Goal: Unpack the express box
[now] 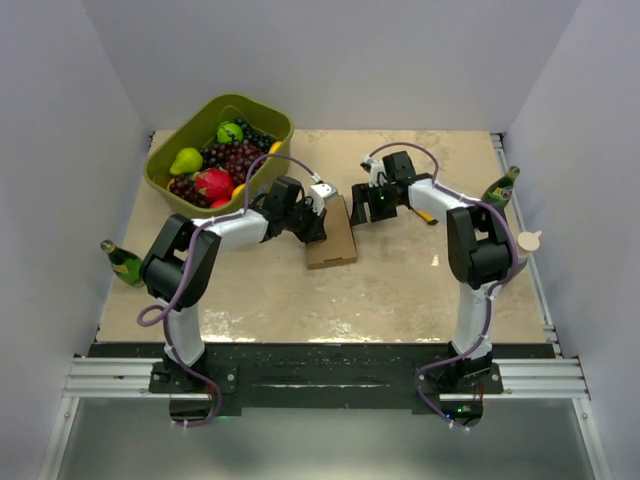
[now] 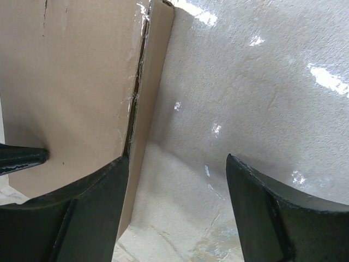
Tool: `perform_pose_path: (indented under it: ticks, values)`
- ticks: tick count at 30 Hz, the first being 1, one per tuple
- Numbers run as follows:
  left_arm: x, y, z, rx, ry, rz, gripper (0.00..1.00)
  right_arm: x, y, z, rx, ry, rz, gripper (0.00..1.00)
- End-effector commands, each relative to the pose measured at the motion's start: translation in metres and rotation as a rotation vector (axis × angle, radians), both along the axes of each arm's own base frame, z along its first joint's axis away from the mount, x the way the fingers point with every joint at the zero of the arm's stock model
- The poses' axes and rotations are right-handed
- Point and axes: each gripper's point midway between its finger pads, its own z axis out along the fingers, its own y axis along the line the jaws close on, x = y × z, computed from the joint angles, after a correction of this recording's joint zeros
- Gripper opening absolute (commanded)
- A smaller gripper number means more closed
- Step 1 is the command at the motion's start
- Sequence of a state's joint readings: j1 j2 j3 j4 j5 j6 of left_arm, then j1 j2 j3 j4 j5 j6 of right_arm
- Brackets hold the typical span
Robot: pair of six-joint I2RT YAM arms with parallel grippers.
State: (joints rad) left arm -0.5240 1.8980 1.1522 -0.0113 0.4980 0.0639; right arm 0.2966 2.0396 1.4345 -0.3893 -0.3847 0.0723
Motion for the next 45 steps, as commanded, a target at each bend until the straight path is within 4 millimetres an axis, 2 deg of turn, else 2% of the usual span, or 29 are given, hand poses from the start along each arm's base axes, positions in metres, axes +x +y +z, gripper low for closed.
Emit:
perform_pose_path:
  ticks: [1,3,5,8,9,12,17,18,19,20,21,22,24,26,27,29,30,31,32,33,35,36,37,39,43,45]
  values:
    - [-0.007,0.002,-0.015,0.031,0.032,-0.016,0.06,0.012,-0.012,-0.008,-0.123,-0.032,-0.04,0.74]
    - [-0.006,0.003,-0.016,0.036,0.032,-0.01,0.06,0.014,-0.032,-0.015,-0.249,-0.045,-0.1,0.75]
    - [-0.007,0.003,-0.016,0.035,0.032,-0.011,0.06,0.012,-0.036,-0.016,-0.304,-0.039,-0.145,0.75]
    - [-0.007,0.002,-0.014,0.03,0.032,-0.017,0.07,0.01,-0.02,-0.007,-0.364,-0.081,-0.108,0.76]
    - [-0.008,0.002,-0.016,0.032,0.034,-0.018,0.07,0.005,-0.007,-0.006,-0.392,-0.1,-0.078,0.75]
    - [-0.008,0.001,-0.016,0.03,0.037,-0.017,0.07,-0.003,-0.002,-0.014,-0.445,-0.093,-0.088,0.7]
    - [-0.009,0.006,-0.018,0.045,0.033,-0.009,0.06,-0.01,-0.037,-0.048,-0.523,-0.02,-0.158,0.66]
    - [-0.011,0.007,-0.02,0.05,0.035,-0.01,0.06,-0.011,-0.049,-0.054,-0.536,0.001,-0.168,0.66]
    - [-0.012,0.009,-0.022,0.056,0.035,-0.011,0.06,-0.012,-0.055,-0.061,-0.546,0.012,-0.163,0.54]
    - [-0.012,0.012,-0.023,0.069,0.028,-0.009,0.06,-0.012,-0.06,-0.063,-0.547,0.019,-0.17,0.49]
    - [-0.015,0.015,-0.026,0.081,0.032,-0.007,0.05,-0.01,-0.068,-0.063,-0.547,0.024,-0.186,0.49]
    - [-0.016,0.017,-0.028,0.089,0.03,-0.004,0.04,-0.009,-0.072,-0.063,-0.551,0.024,-0.187,0.54]
    - [-0.019,0.021,-0.031,0.104,0.029,-0.008,0.04,-0.007,-0.078,-0.063,-0.537,0.033,-0.193,0.51]
    - [-0.022,0.021,-0.032,0.101,0.031,-0.011,0.04,-0.008,-0.073,-0.064,-0.507,0.04,-0.159,0.58]
    - [-0.022,0.021,-0.034,0.103,0.032,-0.014,0.04,-0.011,-0.063,-0.065,-0.462,0.058,-0.119,0.62]
    - [-0.022,0.022,-0.035,0.12,0.022,-0.024,0.04,-0.014,-0.062,-0.066,-0.447,0.059,-0.044,0.62]
    - [-0.021,0.023,-0.036,0.126,0.02,-0.023,0.04,-0.011,-0.065,-0.065,-0.441,0.064,-0.03,0.31]
    - [-0.021,0.023,-0.036,0.133,0.016,-0.023,0.04,-0.021,-0.06,-0.067,-0.407,0.114,0.029,0.17]
    - [-0.02,0.025,-0.037,0.14,0.011,-0.027,0.04,-0.024,-0.057,-0.068,-0.386,0.131,0.056,0.06]
    - [-0.02,0.025,-0.037,0.142,0.008,-0.03,0.05,-0.027,-0.057,-0.072,-0.385,0.148,0.08,0.13]
    - [-0.02,0.024,-0.037,0.137,0.006,-0.038,0.05,-0.03,-0.05,-0.069,-0.347,0.164,0.14,0.17]
    - [-0.02,0.024,-0.037,0.137,0.003,-0.042,0.05,-0.023,-0.047,-0.073,-0.349,0.187,0.148,0.16]
    - [-0.02,0.023,-0.039,0.14,0.004,-0.046,0.05,-0.034,-0.049,-0.074,-0.342,0.259,0.162,0.12]
    - [-0.02,0.024,-0.045,0.155,0.006,-0.052,0.05,-0.031,-0.054,-0.076,-0.282,0.287,0.159,0.0]
    - [-0.016,0.027,-0.052,0.18,0.014,-0.038,0.06,-0.036,-0.065,-0.08,-0.137,0.361,0.15,0.0]
    - [-0.016,0.025,-0.053,0.179,0.015,-0.045,0.06,-0.035,-0.065,-0.076,-0.01,0.39,0.151,0.0]
